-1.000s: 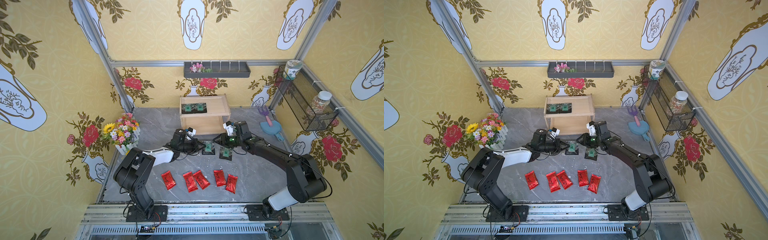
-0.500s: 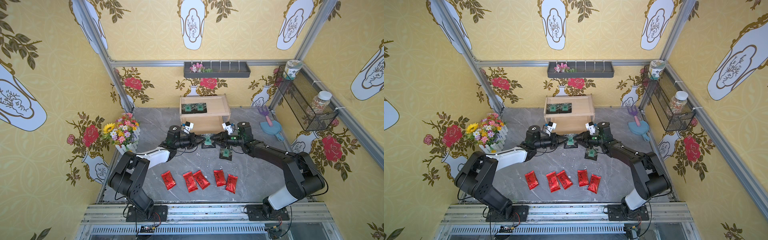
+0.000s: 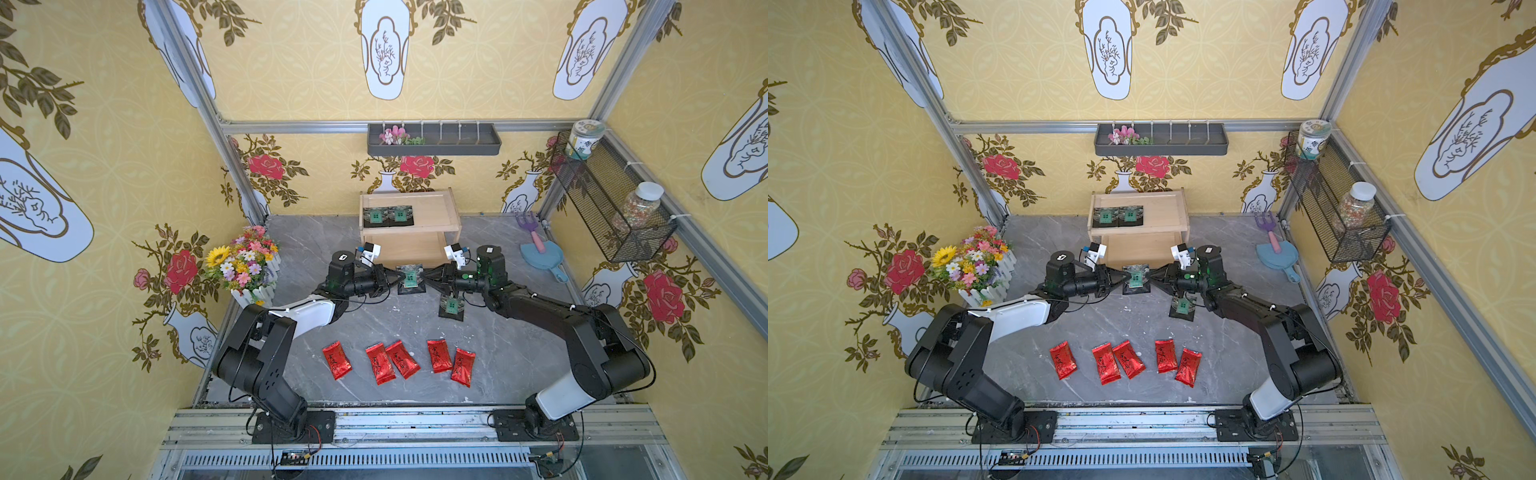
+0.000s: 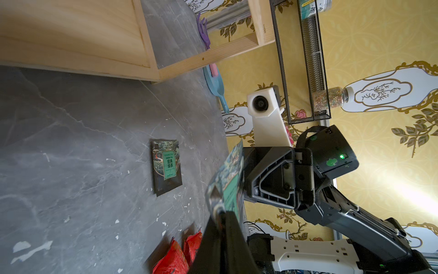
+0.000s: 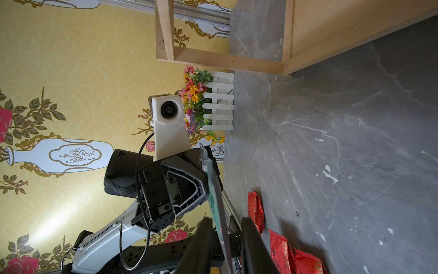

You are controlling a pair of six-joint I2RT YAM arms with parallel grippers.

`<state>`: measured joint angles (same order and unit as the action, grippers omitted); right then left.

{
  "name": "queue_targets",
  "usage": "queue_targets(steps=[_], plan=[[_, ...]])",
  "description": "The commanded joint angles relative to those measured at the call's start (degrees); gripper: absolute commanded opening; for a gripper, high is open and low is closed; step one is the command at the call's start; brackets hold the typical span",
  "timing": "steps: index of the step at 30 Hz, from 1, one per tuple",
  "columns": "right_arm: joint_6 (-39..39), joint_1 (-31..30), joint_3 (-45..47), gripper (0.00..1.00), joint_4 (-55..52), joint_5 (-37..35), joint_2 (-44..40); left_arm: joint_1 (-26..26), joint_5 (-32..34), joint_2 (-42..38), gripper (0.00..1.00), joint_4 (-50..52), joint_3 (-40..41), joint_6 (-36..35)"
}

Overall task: Place the tea bags on the shelf by color
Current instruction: Pick up the tea bag from the center of the board.

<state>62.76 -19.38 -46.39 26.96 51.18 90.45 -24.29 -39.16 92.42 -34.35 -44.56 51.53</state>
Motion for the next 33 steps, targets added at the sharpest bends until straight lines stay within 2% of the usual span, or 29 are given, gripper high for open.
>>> queue_targets(steps=[1,17,24,33], plan=[[0.0,-0.1,0.0,0.24,2.5,0.3,-0.5,0.0,-0.4,0.0,0.11,-1.8,0.4,0.2],[1.4,-1.1,-0.3,0.14,4.9,-0.1,0.2,0.0,-0.5,-0.6,0.12,-2.6,1.2,0.5],[1.0,-1.5,-0.8,0.09,3.4,-0.4,-0.2,0.1,-0.3,-1.4,0.16,-2.1,1.2,0.1],[-6.5,-0.9,-6.3,0.05,-12.3,-2.0,-2.8,0.4,0.7,-3.4,0.32,0.9,0.7,-1.5]])
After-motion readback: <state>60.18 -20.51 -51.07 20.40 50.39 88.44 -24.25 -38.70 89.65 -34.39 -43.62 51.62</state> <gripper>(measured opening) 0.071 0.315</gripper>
